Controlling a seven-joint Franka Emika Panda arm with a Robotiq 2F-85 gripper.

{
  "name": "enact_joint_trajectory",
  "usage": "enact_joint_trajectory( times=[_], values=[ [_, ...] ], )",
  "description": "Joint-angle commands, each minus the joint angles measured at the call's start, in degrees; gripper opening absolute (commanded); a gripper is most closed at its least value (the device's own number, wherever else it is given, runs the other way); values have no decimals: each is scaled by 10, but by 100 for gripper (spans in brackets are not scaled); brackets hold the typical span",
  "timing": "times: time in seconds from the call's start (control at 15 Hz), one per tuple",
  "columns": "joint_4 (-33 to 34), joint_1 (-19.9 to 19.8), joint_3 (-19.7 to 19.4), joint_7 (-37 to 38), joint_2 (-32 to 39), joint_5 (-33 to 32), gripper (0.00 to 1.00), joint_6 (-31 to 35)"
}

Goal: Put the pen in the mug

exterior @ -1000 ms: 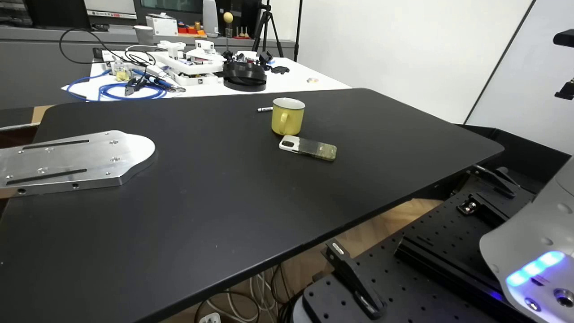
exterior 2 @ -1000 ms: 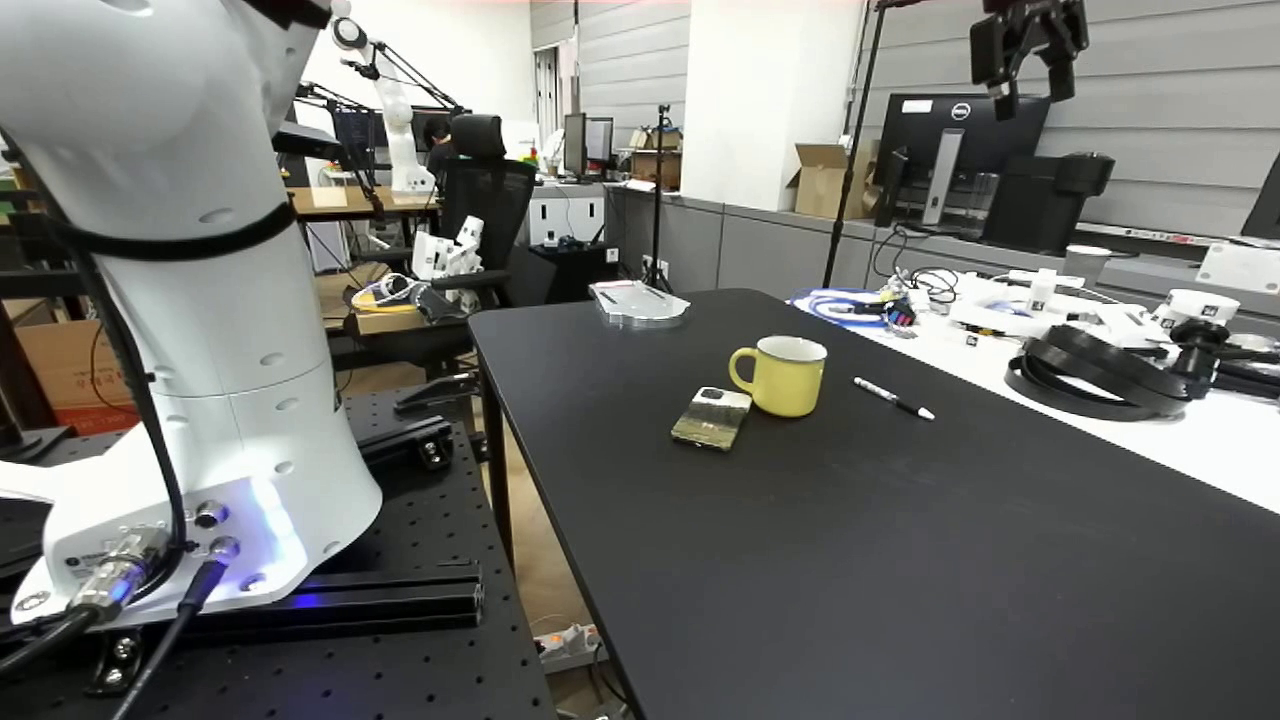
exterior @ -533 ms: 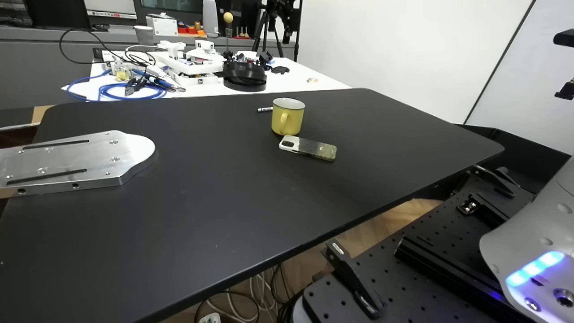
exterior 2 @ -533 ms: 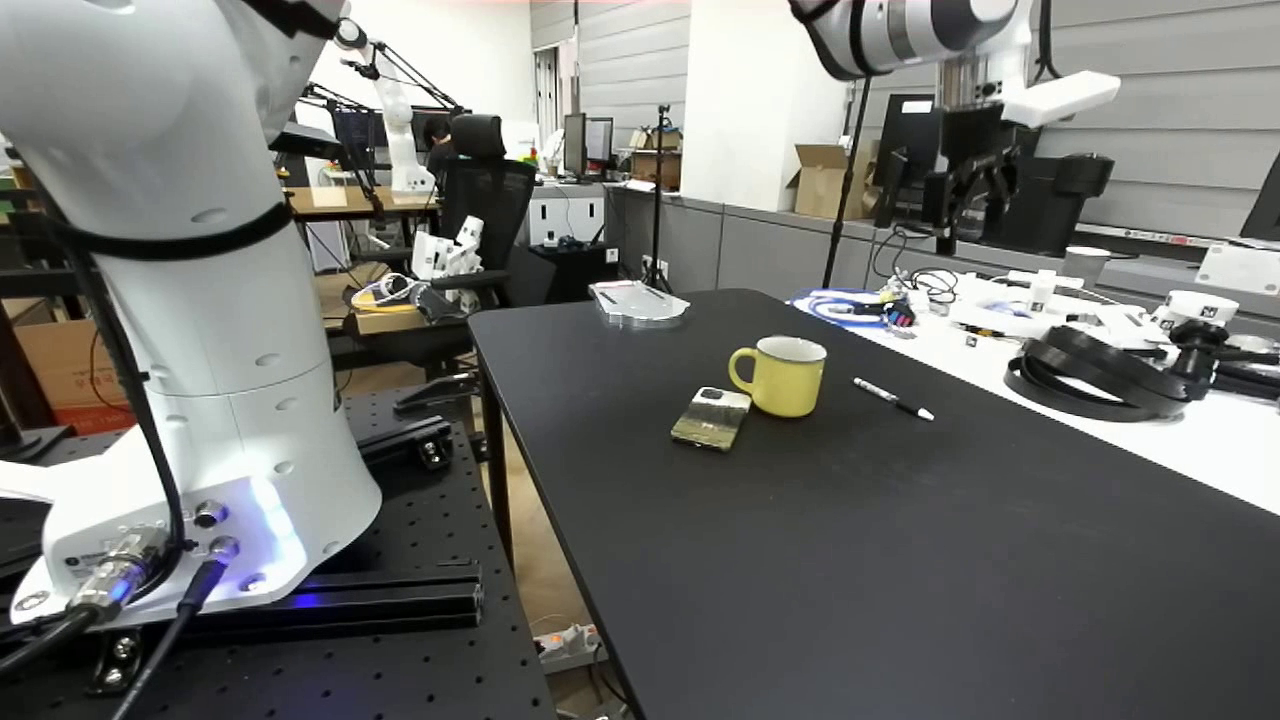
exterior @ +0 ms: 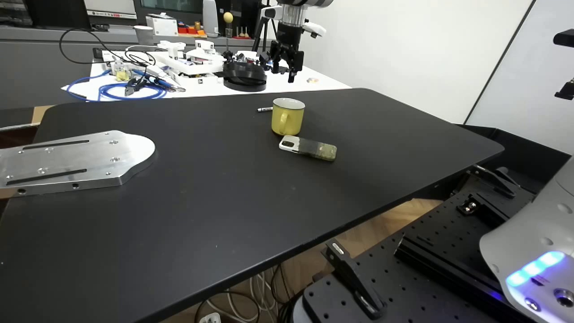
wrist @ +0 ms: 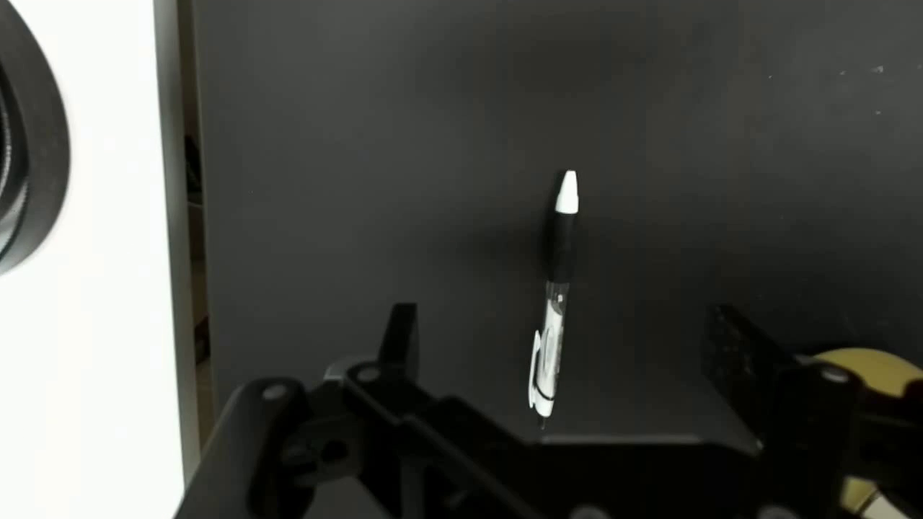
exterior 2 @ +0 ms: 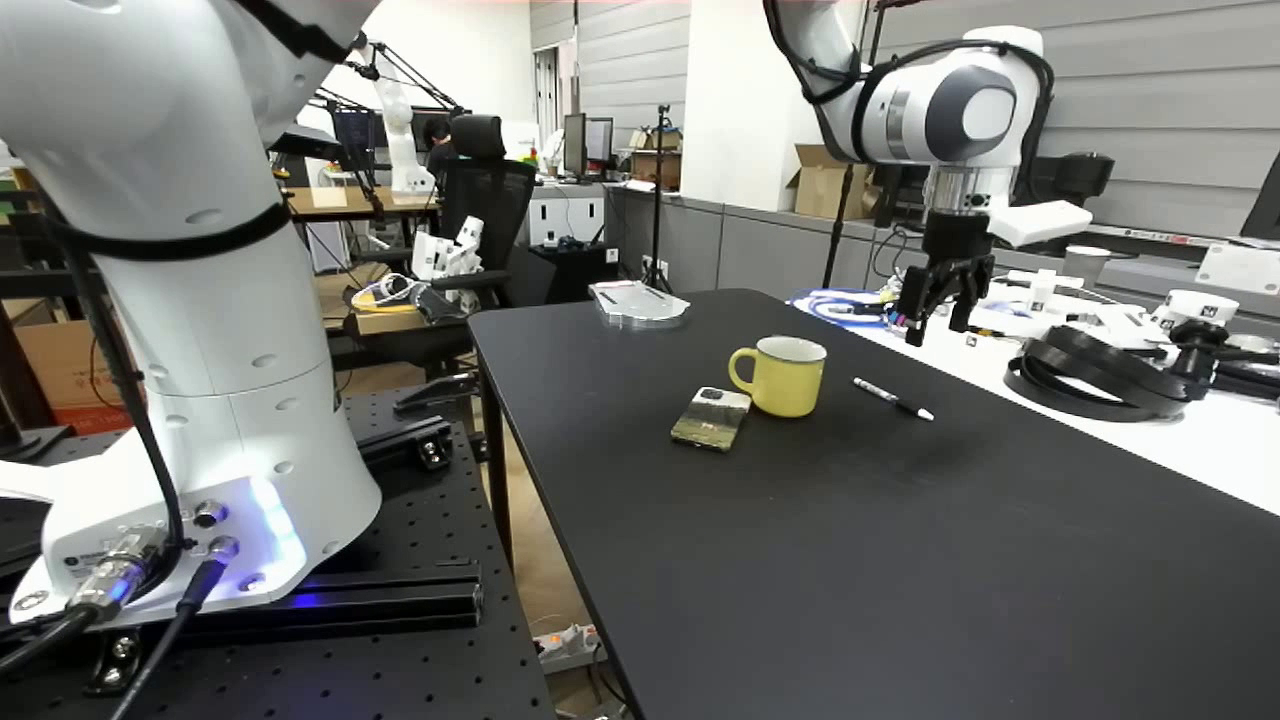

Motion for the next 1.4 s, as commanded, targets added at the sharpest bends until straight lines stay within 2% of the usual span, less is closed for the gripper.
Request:
enact_joint_trajectory(
  times=[0.0, 0.53, 1.33],
  values=[
    [63, -2, 6, -19, 47, 10, 100, -44],
    [89, 1, 6, -24, 84, 8, 100, -75],
    [103, 13, 10, -24, 109, 5, 100, -74]
  ],
)
